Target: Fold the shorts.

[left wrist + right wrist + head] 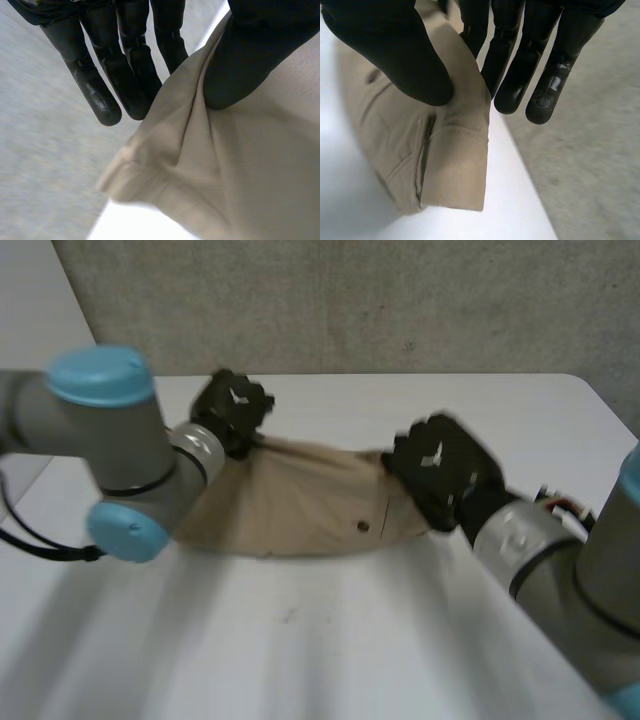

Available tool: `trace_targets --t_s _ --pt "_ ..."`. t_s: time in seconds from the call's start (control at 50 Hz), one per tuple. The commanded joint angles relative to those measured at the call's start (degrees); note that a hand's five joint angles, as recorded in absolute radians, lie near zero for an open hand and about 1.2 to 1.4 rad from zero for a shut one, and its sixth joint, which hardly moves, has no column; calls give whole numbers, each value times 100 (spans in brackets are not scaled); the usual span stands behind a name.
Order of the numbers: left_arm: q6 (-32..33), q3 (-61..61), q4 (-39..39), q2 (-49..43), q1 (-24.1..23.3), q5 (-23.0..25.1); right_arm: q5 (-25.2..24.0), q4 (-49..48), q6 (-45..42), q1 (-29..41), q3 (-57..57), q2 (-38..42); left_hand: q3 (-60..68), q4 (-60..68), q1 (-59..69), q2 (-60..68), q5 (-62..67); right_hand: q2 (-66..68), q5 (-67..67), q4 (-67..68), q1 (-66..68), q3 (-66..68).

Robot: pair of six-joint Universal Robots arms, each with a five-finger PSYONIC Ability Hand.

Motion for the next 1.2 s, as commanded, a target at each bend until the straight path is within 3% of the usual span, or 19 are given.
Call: trace_targets --t_s 0.02,0.18,0.32,0.48,0.68,0.74,0.82,0.92,1.04,1.2 --pt "-97 -929 39 2223 -220 -188 292 556 1089 -21 -1449 -171 1206 1139 1446 1190 1677 1326 1355 1186 2404 1250" --pt "-343 -473 30 4130 -176 -618 327 1112 1609 -65 -2936 -734 1206 1139 1446 1190 1677 1326 1355 1186 2404 1250" --pt "-352 -349 -49 4528 -167 -768 398 1375 1592 -284 -3430 -1236 1206 1139 1446 1190 1677 1326 1355 1186 2404 1250" --pt "-361 -858 -190 3906 -202 -830 310 1876 1505 -381 -3440 -359 1206 1139 1446 1190 1677 1326 1355 1186 2404 1250" --pt "-414 -710 -67 1243 -79 -803 406 1386 1399 -12 -3395 1415 1206 1139 1446 1190 1677 1326 1355 1186 2404 1250" --pt "-379 -367 293 601 -9 -812 589 834 1390 6 -3500 1925 1206 1139 1446 1190 1677 1326 1355 1186 2404 1250" --pt "-343 579 1625 -155 44 -1276 1100 -73 1276 6 -3816 2341 1206 1139 1446 1190 1677 1326 1355 1186 2404 1250" --pt "-186 1512 3137 -130 44 -1866 1399 -1891 503 6 -4353 2333 1206 1139 1446 1190 1677 1326 1355 1186 2404 1250" --pt "-80 1350 4423 684 -149 -1955 1373 -3483 309 14 -4336 1605 1206 1139 1446 1190 1677 1326 1355 1186 2404 1250" --pt "-405 -699 4469 1768 -395 -1928 1118 -2555 318 14 -3300 1128 1206 1139 1446 1190 1677 1326 1355 1186 2404 1250"
